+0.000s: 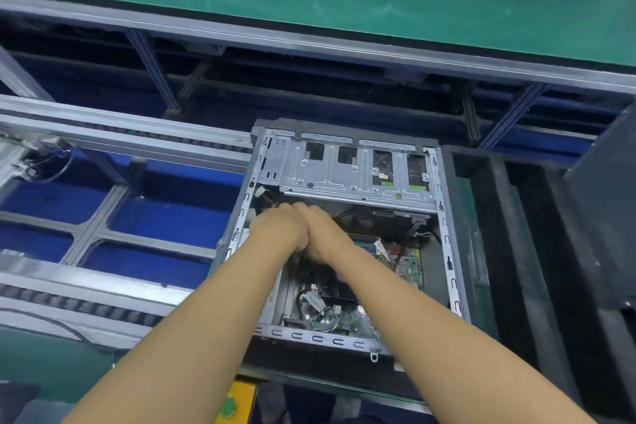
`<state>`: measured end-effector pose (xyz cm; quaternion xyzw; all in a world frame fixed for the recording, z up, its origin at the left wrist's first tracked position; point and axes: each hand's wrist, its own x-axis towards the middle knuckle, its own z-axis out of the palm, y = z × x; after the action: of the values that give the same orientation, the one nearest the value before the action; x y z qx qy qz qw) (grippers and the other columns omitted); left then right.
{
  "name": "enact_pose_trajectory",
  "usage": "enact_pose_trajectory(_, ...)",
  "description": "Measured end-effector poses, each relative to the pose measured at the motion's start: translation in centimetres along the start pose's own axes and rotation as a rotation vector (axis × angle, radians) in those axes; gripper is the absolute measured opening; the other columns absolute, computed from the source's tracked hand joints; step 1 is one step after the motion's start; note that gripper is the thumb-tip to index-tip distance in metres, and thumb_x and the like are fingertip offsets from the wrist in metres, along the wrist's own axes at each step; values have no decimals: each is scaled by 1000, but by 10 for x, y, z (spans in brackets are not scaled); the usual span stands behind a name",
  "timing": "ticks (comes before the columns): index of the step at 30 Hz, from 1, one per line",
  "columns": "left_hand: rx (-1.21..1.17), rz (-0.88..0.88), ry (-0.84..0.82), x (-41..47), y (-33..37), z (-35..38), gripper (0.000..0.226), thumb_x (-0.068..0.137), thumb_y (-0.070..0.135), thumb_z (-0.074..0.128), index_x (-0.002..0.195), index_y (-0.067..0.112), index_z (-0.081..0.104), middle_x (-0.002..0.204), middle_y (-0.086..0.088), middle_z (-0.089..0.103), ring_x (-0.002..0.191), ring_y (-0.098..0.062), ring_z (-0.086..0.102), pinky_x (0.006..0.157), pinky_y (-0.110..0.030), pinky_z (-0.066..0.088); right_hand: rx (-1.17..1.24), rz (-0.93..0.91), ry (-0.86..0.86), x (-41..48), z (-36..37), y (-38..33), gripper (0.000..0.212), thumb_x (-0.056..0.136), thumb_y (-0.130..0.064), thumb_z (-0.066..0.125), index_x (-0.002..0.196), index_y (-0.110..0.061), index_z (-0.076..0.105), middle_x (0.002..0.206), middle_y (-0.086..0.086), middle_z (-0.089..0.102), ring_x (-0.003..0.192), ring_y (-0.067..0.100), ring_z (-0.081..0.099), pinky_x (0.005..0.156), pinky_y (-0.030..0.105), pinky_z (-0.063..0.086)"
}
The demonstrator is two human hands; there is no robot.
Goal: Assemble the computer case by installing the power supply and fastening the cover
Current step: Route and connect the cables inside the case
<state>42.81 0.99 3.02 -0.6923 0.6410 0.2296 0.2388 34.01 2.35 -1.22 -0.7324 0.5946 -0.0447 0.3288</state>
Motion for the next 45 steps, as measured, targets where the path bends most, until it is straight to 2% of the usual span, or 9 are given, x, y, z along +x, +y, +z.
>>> enact_pose_trajectory(5,-120,-76,-7,4,-4,-4,74,94,23,43,154,-4,8,159,-28,8,145,-44,21,113,-53,30,179,113,9,6,6,5,40,91,-9,68,125,-2,48,129,24,57,117,38,57,89,40,46)
enact_pose_trajectory(13,-443,55,72,10,-17,-5,35,90,19,50,120,8,63,140,-17,45,111,-38,60,98,-47,51,338,92,-46,10,-5,10,10,97,-10,59,106,-12,54,88,1,60,78,22,56,56,28,42)
enact_pose_trajectory(20,-777,10,125,10,-17,-11,26,87,15,57,108,0,62,107,-18,66,99,-32,65,90,-41,55,320,87,-40,12,-12,-2,22,98,-14,57,76,-11,57,74,8,58,68,24,49,58,26,39)
enact_pose_trajectory(26,-407,230,121,1,-24,0,23,83,29,58,63,18,62,68,2,59,76,-24,59,67,-29,47,82,37,-81,-2,-20,11,25,92,-10,60,117,-13,62,121,14,69,110,34,63,87,37,50)
enact_pose_trajectory(31,80,433,149,-9,-8,12,25,87,32,51,100,16,65,115,-5,63,103,-24,57,90,-40,51,84,84,-138,-18,-32,26,35,95,-14,66,128,-5,58,126,18,65,114,36,62,86,33,48)
enact_pose_trajectory(35,381,519,236,-10,3,20,38,92,28,47,126,15,60,136,2,52,132,-22,35,99,-41,37,264,175,-200,-35,-37,42,62,92,-24,73,144,-7,43,125,12,59,99,22,61,62,18,44)
enact_pose_trajectory(39,614,599,233,-14,21,29,36,95,23,46,126,19,64,139,4,52,137,-22,35,115,-41,17,366,79,-49,-55,-30,53,87,90,-24,76,159,-22,23,155,11,34,136,28,45,101,27,37)
enact_pose_trajectory(42,650,638,230,-12,30,33,35,93,19,45,121,19,66,132,4,58,135,-20,42,119,-39,0,471,20,40,-66,-31,65,63,88,-11,74,142,-28,47,135,0,57,109,3,57,89,13,41)
enact_pose_trajectory(45,632,648,211,-8,28,27,41,94,21,44,132,19,60,148,5,47,143,-18,30,120,-39,13,487,142,171,-68,-34,71,23,96,-4,60,106,-25,63,90,-11,65,74,-8,59,70,23,42)
